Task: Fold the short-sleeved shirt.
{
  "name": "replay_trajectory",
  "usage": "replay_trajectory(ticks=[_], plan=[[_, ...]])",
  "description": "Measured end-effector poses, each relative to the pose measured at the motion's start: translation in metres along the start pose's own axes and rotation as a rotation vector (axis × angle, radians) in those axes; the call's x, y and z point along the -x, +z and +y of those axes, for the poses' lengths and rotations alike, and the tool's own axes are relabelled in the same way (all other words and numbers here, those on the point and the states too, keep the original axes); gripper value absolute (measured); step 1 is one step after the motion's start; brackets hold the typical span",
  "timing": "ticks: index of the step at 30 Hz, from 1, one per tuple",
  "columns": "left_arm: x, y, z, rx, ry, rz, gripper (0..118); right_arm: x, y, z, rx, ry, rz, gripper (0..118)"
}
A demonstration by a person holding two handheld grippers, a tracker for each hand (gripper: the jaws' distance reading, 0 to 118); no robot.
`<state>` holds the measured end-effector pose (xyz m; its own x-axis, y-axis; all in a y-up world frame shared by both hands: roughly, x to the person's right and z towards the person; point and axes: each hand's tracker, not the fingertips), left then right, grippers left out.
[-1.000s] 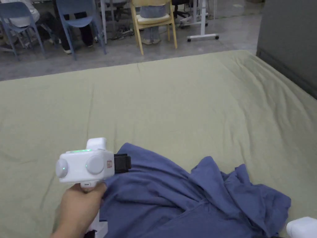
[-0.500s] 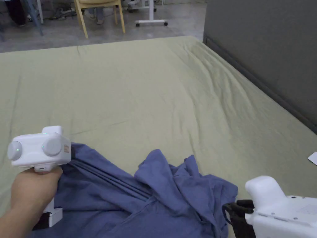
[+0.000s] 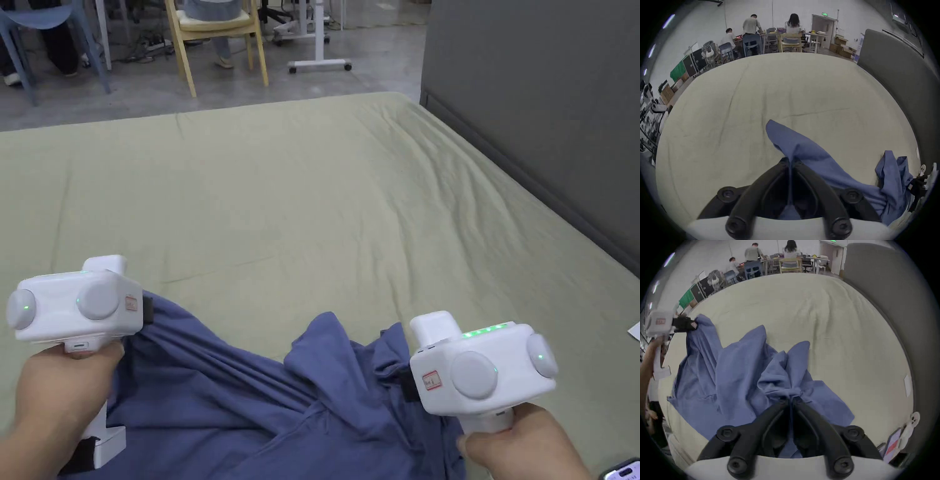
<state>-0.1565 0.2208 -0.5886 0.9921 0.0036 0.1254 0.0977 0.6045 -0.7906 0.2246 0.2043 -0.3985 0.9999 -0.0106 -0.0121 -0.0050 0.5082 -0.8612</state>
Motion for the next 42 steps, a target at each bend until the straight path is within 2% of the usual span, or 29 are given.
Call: replay_trajectory(ticks=[2,4,10,12,14,17,19,21,23,24,25,26,27,28,29,34,36,38,39,42], plan=[[0.005,0.013,-0.001,-0.023,0.016,0.002,0,-0.002,0.017,0.0,-0.039,0.021,0.02,5],[0.015,0.028,0.002,-0.046,0.029,0.009,0,-0.01,0.042,-0.002,-0.096,0.031,-0.03,5],[0.073,0.125,0.033,-0.226,0.186,0.015,0,-0.041,0.136,0.032,-0.236,0.16,-0.133,5],[0.101,0.17,0.05,-0.311,0.274,-0.007,0,-0.055,0.166,0.06,-0.286,0.15,-0.146,5],[0.123,0.214,0.067,-0.389,0.353,-0.049,0,-0.064,0.194,0.096,-0.342,0.087,-0.081,5],[0.142,0.276,0.091,-0.482,0.39,-0.067,0,-0.047,0.235,0.142,-0.413,0.183,-0.1,5],[0.138,0.316,0.1,-0.558,0.354,-0.034,0,-0.038,0.256,0.173,-0.438,0.241,-0.112,5],[0.143,0.346,0.111,-0.611,0.335,-0.012,0,-0.035,0.273,0.205,-0.451,0.256,-0.101,5],[0.16,0.358,0.125,-0.628,0.373,-0.025,0,-0.034,0.283,0.235,-0.454,0.235,-0.107,5],[0.164,0.366,0.132,-0.627,0.39,0.033,0,-0.035,0.285,0.249,-0.436,0.253,-0.227,4],[0.169,0.372,0.136,-0.633,0.406,0.109,0,-0.041,0.286,0.262,-0.443,0.265,-0.303,4],[0.181,0.374,0.141,-0.629,0.429,0.149,0,-0.048,0.29,0.273,-0.44,0.213,-0.295,4],[0.194,0.369,0.144,-0.669,0.479,0.063,0,-0.052,0.294,0.281,-0.444,0.127,-0.183,4],[0.198,0.369,0.148,-0.668,0.472,0.027,0,-0.053,0.298,0.289,-0.448,0.109,-0.123,4],[0.194,0.368,0.155,-0.648,0.43,0.058,0,-0.053,0.295,0.297,-0.457,0.098,-0.121,4],[0.177,0.361,0.167,-0.589,0.43,0.082,0,-0.047,0.284,0.326,-0.433,0.098,-0.225,4],[0.186,0.354,0.169,-0.569,0.486,0.098,0,-0.05,0.281,0.333,-0.428,0.094,-0.28,4],[0.198,0.349,0.169,-0.561,0.575,0.097,0,-0.057,0.277,0.339,-0.422,0.086,-0.277,4],[0.204,0.346,0.169,-0.563,0.609,0.081,0,-0.062,0.278,0.341,-0.432,0.055,-0.289,4],[0.215,0.336,0.173,-0.557,0.609,0.096,0,-0.071,0.278,0.35,-0.443,0.029,-0.288,4]])
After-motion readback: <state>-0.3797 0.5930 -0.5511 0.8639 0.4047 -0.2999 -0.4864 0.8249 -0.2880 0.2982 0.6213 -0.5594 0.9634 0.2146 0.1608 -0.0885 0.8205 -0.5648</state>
